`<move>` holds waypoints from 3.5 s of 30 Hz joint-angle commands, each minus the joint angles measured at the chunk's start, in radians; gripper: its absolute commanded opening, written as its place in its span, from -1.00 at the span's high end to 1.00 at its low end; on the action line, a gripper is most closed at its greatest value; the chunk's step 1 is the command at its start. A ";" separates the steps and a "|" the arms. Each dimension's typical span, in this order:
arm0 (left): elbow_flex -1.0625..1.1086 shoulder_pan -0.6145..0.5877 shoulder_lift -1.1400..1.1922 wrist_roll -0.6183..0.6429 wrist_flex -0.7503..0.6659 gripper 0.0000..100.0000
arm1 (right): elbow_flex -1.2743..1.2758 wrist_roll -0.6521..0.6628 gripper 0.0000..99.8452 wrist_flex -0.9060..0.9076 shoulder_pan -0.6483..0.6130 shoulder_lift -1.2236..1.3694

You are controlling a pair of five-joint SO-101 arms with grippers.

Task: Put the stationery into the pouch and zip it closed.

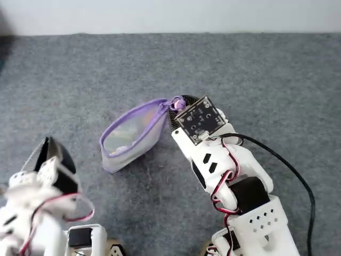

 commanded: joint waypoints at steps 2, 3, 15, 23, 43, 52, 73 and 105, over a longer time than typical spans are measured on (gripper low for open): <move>0.163 0.126 0.003 0.017 -0.109 0.97 | -0.058 0.000 0.99 -0.010 0.012 -0.028; 0.189 0.170 0.003 0.017 -0.124 0.97 | -0.058 0.000 0.99 -0.010 0.012 -0.028; 0.228 0.574 0.005 0.095 -0.180 0.97 | -0.161 0.000 0.99 -0.134 0.012 0.101; 0.268 0.720 0.006 0.091 -0.298 0.97 | -0.522 -0.071 0.99 0.019 -0.111 0.337; 0.173 0.720 -0.005 0.087 -0.084 0.96 | -0.649 -0.198 0.99 0.478 -0.263 0.429; 0.028 0.720 -0.005 -0.046 0.206 0.62 | -0.649 -0.196 0.99 0.611 -0.260 0.380; 0.188 0.671 0.003 -0.020 0.075 0.50 | -0.686 -0.204 0.99 0.608 -0.220 0.446; -0.093 0.448 -0.002 -0.025 0.104 0.48 | -0.799 -0.265 0.99 0.674 -0.101 0.601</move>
